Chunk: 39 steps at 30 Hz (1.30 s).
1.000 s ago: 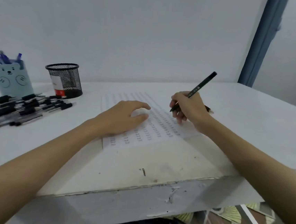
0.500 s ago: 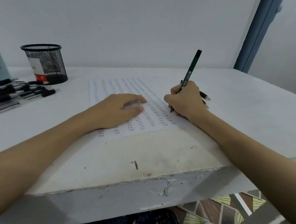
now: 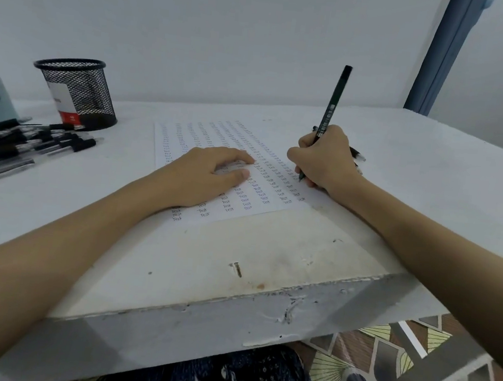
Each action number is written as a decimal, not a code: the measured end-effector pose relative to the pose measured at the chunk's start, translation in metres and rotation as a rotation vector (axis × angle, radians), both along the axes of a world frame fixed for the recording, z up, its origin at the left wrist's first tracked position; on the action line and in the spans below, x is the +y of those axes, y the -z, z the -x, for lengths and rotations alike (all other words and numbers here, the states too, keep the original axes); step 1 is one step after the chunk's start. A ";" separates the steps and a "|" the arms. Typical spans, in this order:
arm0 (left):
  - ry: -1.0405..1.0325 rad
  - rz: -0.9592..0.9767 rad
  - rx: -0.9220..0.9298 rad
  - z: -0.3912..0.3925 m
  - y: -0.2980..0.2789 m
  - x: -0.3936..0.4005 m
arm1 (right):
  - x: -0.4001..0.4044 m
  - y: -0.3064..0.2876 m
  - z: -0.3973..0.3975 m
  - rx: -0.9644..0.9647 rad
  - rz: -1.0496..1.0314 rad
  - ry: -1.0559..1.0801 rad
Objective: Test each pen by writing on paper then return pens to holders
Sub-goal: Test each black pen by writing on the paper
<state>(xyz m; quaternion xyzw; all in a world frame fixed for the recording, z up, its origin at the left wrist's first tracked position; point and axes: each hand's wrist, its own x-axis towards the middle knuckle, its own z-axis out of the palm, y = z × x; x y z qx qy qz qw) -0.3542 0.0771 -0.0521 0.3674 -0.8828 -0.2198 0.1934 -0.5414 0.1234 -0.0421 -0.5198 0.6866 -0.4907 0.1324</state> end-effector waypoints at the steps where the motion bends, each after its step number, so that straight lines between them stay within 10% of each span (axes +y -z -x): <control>1: 0.000 -0.001 0.002 0.000 0.000 0.000 | 0.000 0.000 0.000 -0.005 0.008 0.003; 31: 0.004 0.014 -0.007 -0.001 0.001 -0.005 | 0.001 0.002 -0.002 0.106 0.017 0.007; 39: 0.018 0.014 0.002 -0.001 0.002 -0.005 | 0.009 -0.009 0.003 -0.212 -0.004 -0.025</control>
